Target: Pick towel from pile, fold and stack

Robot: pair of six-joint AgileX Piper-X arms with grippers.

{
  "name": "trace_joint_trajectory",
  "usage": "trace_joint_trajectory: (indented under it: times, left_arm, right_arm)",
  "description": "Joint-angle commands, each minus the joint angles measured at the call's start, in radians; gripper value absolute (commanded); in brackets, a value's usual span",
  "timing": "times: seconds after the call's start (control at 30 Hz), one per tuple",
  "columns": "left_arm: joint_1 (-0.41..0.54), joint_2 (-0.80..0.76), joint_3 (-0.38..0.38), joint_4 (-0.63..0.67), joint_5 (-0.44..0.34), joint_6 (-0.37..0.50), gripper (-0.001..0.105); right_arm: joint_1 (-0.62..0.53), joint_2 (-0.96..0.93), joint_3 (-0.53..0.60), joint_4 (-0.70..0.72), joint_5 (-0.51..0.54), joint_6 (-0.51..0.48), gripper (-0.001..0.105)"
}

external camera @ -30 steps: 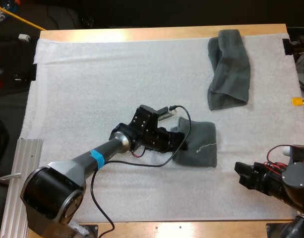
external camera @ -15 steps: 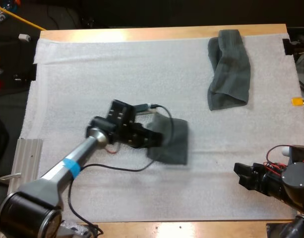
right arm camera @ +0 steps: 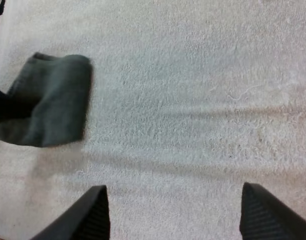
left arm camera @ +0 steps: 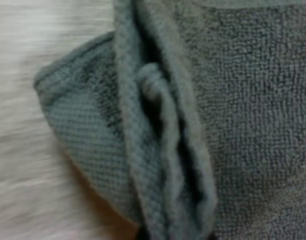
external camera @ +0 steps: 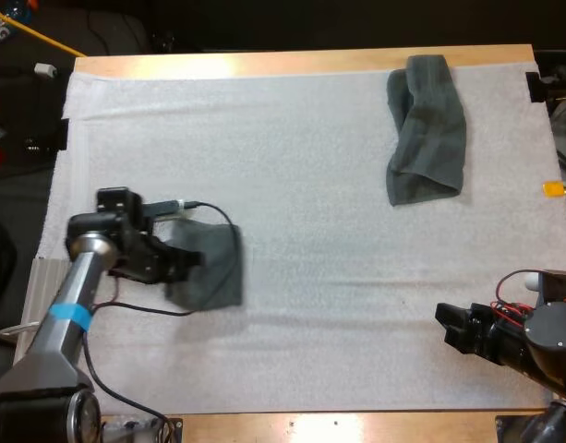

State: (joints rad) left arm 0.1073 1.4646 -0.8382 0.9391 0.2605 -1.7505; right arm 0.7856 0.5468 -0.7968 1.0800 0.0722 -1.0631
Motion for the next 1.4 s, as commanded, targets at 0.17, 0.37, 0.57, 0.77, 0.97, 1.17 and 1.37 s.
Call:
trace_joint_trajectory:
  times: [0.17,0.37,0.57,0.77,0.97,1.17,1.37]
  left_arm:
    - [0.100,-0.029,-0.021,0.007,-0.112,0.044,0.000]
    - [0.102,-0.029,-0.056,0.029,-0.271,0.099,0.000]
    - [0.102,-0.029,-0.067,0.030,-0.292,0.118,0.030]
    - [0.102,-0.031,-0.067,0.035,-0.362,0.111,0.062]
    - [0.102,-0.068,-0.067,0.039,-0.395,0.090,0.059]
    - [0.102,-0.084,-0.062,0.077,-0.164,0.050,0.059]
    - [0.102,-0.073,-0.015,0.045,-0.142,0.047,0.059]
  right_arm:
    - [-0.001,-0.005,-0.006,-0.010,-0.012,-0.004,0.055]
    - [-0.001,-0.005,-0.006,-0.080,-0.100,-0.015,0.055]
    - [-0.001,-0.005,-0.006,-0.143,-0.148,-0.015,0.055]
    - [-0.001,-0.005,-0.006,-0.141,-0.160,-0.015,0.055]
    - [-0.001,-0.005,-0.006,-0.141,-0.162,-0.015,0.055]
    - [-0.001,-0.005,-0.006,-0.141,-0.162,-0.015,0.055]
    - [-0.001,-0.005,-0.006,-0.141,-0.162,-0.015,0.055]
